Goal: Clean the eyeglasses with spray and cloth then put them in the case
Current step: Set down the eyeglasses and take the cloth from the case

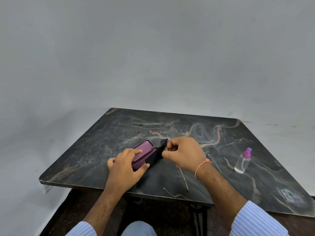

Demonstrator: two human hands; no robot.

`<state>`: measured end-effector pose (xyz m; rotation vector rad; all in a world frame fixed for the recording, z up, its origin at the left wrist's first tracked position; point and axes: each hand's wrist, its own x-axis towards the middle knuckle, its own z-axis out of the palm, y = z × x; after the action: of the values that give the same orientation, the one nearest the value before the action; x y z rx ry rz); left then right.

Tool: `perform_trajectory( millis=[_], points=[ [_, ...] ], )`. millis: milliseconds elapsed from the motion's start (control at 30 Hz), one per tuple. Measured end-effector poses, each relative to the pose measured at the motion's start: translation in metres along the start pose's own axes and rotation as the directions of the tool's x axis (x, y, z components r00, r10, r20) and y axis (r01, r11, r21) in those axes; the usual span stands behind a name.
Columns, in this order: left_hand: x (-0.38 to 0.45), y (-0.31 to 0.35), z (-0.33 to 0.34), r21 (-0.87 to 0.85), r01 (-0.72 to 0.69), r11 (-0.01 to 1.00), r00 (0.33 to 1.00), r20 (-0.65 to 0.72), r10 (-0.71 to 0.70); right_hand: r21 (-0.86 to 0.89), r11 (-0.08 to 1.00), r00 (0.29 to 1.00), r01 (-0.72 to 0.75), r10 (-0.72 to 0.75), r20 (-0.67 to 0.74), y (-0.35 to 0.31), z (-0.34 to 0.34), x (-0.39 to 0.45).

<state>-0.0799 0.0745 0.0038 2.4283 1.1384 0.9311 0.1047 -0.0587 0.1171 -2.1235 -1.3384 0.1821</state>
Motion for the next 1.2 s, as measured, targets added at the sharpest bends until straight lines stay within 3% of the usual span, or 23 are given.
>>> perform_trajectory(
  millis=[100,167,233,333,400,533,667,733,800,867,967,1067,1200],
  points=[
    [-0.005,0.011,-0.009,-0.075,-0.046,0.996,0.991,-0.129,0.036,-0.186,0.98,0.996,0.077,-0.082,-0.017,0.003,-0.017,-0.019],
    [-0.012,0.034,-0.021,-0.273,-0.092,0.958,0.986,-0.16,0.049,-0.338,0.931,0.988,0.14,-0.156,-0.02,0.004,-0.026,-0.032],
    [-0.018,0.063,-0.031,-0.509,0.03,0.861,1.0,0.019,-0.023,-0.454,0.869,0.975,0.199,-0.224,-0.002,0.002,-0.034,-0.043],
    [-0.024,0.1,-0.042,-0.584,0.197,0.788,0.943,0.332,0.01,-0.542,0.796,0.957,0.268,-0.286,0.053,-0.004,-0.042,-0.059],
    [-0.029,0.117,-0.046,-0.611,0.245,0.753,0.908,0.417,0.043,-0.566,0.775,0.952,0.282,-0.3,0.063,-0.007,-0.045,-0.069],
    [-0.036,0.125,-0.045,-0.685,0.335,0.647,0.886,0.463,0.032,-0.531,0.807,0.956,0.259,-0.293,0.02,-0.004,-0.049,-0.085],
    [-0.041,0.128,-0.04,-0.717,0.41,0.564,0.88,0.473,-0.039,-0.334,0.925,0.977,0.182,-0.209,-0.048,0.008,-0.044,-0.094],
    [-0.044,0.129,-0.036,-0.714,0.447,0.539,0.871,0.486,-0.078,-0.114,0.99,0.991,0.087,-0.097,-0.09,0.017,-0.039,-0.098],
    [-0.045,0.129,-0.035,-0.716,0.479,0.508,0.858,0.503,-0.101,0.181,0.984,0.993,-0.009,0.03,-0.11,0.024,-0.034,-0.101],
    [-0.046,0.129,-0.035,-0.72,0.498,0.483,0.849,0.517,-0.105,0.467,0.878,0.986,-0.102,0.151,-0.069,0.028,-0.033,-0.104],
    [-0.046,0.131,-0.039,-0.742,0.493,0.454,0.85,0.522,-0.068,0.759,0.616,0.965,-0.208,0.255,0.058,0.029,-0.033,-0.108],
    [-0.046,0.131,-0.043,-0.773,0.461,0.436,0.872,0.486,-0.061,0.854,0.451,0.949,-0.259,0.285,0.137,0.033,-0.035,-0.11],
    [-0.043,0.124,-0.043,-0.772,0.355,0.527,0.908,0.418,0.0,0.875,0.4,0.947,-0.273,0.273,0.17,0.038,-0.04,-0.111]
  ],
)
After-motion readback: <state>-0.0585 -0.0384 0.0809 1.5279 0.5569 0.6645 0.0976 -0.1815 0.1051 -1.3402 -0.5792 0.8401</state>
